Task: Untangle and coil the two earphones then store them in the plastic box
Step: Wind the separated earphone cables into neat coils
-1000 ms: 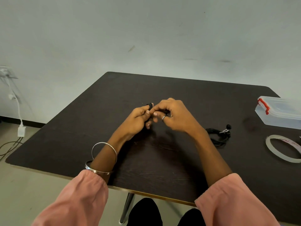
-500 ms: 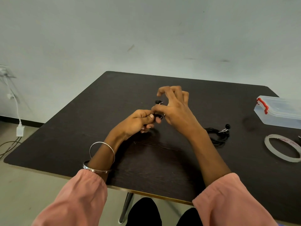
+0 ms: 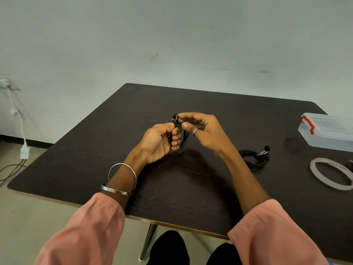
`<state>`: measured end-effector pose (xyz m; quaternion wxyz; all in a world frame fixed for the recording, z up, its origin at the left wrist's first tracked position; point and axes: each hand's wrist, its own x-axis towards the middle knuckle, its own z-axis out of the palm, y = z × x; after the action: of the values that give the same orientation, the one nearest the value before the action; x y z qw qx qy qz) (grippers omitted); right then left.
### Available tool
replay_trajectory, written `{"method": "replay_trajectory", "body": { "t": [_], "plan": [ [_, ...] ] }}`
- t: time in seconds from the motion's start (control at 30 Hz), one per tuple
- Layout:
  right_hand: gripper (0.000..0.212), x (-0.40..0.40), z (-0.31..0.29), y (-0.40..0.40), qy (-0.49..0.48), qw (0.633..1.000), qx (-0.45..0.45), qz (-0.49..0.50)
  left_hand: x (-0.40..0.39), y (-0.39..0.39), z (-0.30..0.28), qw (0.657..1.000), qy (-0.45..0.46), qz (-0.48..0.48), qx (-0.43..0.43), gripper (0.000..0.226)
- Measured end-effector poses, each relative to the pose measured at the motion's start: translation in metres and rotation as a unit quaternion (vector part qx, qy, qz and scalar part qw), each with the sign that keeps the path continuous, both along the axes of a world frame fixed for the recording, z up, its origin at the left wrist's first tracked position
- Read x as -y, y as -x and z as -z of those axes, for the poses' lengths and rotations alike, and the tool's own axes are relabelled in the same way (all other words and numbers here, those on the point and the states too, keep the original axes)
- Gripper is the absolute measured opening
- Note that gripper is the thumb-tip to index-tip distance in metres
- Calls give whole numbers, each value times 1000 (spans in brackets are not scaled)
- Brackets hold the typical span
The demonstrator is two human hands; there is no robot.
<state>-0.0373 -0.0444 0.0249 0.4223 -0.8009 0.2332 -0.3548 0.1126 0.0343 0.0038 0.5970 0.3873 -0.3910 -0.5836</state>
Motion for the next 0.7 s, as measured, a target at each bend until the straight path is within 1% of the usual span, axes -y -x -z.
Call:
{"method": "replay_trajectory", "body": {
  "t": [0.07, 0.17, 0.27, 0.33, 0.43, 0.47, 0.53, 0.6, 0.7],
  "plan": [
    [36, -2, 0, 1, -20, 1000, -16, -14, 0, 0, 2, 1000, 2, 12, -14, 30],
    [43, -5, 0, 2, -100, 994, 12, -35, 1, 1, 1, 999, -1, 21, -36, 28],
    [52, -6, -2, 2, -141, 989, 30, -38, 0, 3, -2, 999, 1, 30, -43, 29],
    [62, -5, -1, 2, -146, 989, 21, -32, 0, 5, -2, 1000, 7, 22, -16, 32],
    [78, -1, 2, 1, -141, 990, 23, 8, 3, 7, 1, 997, 32, -46, 47, 34],
    [82, 1, 3, 1, -128, 991, 22, 25, 4, 7, 2, 995, 36, -74, 56, 34],
    [84, 3, 4, 0, -57, 996, -13, 65, 8, 7, 4, 988, 43, -123, 85, 33],
    [79, 2, 5, -2, 17, 993, -53, 104, 10, 7, 9, 973, 39, -166, 154, 34],
    [65, 0, 5, -3, 75, 988, -58, 121, 13, 2, 15, 941, 25, -207, 268, 35]
  ]
}}
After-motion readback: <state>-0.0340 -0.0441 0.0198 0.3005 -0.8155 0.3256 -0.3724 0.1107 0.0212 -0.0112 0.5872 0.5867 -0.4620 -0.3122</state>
